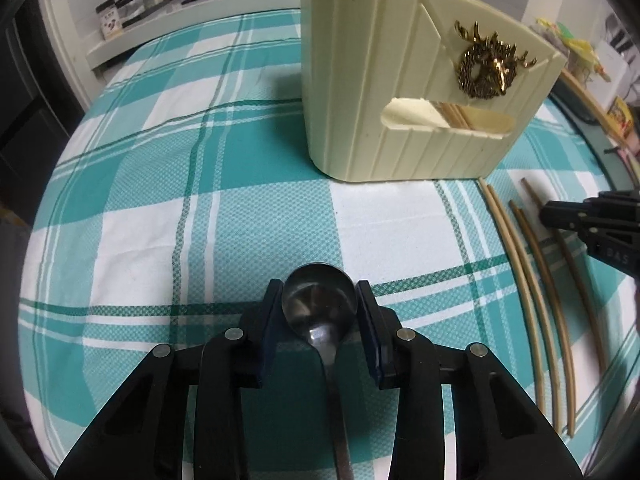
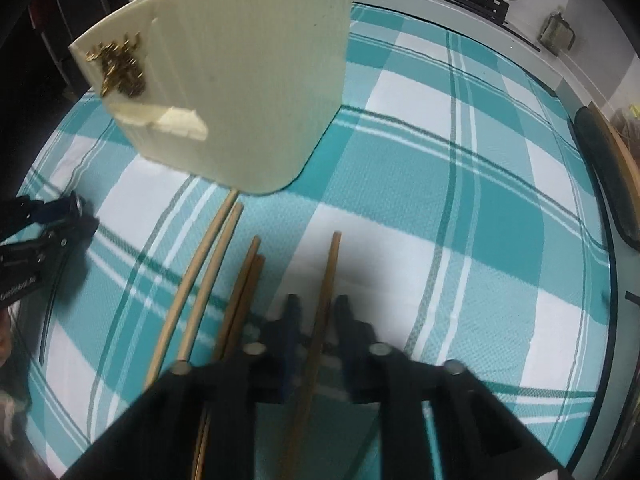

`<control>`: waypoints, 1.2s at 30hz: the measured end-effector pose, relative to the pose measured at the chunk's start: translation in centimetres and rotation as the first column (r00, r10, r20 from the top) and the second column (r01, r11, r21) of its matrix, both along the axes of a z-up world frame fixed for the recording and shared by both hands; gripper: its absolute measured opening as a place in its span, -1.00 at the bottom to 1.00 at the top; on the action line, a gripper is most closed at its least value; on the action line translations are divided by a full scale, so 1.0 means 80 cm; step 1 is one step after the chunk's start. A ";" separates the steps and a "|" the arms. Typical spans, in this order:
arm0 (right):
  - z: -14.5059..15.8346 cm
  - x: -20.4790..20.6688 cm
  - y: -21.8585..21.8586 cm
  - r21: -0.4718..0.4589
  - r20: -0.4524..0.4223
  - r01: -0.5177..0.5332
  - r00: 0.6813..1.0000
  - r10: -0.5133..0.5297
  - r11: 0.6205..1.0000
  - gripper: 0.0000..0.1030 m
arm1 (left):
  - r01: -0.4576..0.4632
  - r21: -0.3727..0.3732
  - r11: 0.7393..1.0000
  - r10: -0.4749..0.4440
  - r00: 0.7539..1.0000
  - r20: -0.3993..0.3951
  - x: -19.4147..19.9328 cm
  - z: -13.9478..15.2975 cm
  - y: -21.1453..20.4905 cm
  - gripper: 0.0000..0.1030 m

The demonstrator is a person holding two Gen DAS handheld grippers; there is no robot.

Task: Organize utensils
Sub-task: 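Lift the spoon and chopstick upright and carry both over the cream holder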

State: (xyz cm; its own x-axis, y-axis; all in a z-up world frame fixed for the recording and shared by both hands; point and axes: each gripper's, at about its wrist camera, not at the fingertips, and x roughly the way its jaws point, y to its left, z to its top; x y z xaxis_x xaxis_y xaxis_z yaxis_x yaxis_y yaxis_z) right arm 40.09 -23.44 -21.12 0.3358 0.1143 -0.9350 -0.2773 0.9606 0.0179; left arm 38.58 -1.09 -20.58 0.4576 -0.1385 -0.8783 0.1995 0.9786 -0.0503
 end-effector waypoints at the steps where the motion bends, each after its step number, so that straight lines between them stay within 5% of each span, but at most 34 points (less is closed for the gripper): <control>1: 0.003 -0.001 -0.004 0.025 0.010 0.015 1.000 -0.015 1.000 -0.87 | -0.003 -0.023 1.000 0.004 1.000 0.013 -0.007 0.005 0.007 -0.30; 10: 0.120 -0.103 -0.036 0.248 0.249 -0.005 0.967 -0.058 0.969 -0.88 | 0.061 -0.158 0.986 -0.022 0.971 0.237 -0.102 0.105 0.043 -0.30; 21: 0.212 -0.211 -0.049 0.296 0.464 -0.046 0.880 -0.102 0.954 -0.87 | 0.140 -0.228 0.964 -0.045 0.925 0.377 -0.176 0.185 0.057 -0.31; 31: 0.254 -0.191 -0.048 0.314 0.536 -0.055 0.834 -0.129 0.948 -0.87 | 0.169 -0.278 0.946 -0.058 0.929 0.366 -0.157 0.227 0.063 -0.31; 36: 0.285 -0.157 -0.039 0.258 0.588 -0.079 0.804 -0.091 0.963 -0.87 | 0.184 -0.311 0.933 -0.042 0.911 0.411 -0.120 0.288 0.064 -0.31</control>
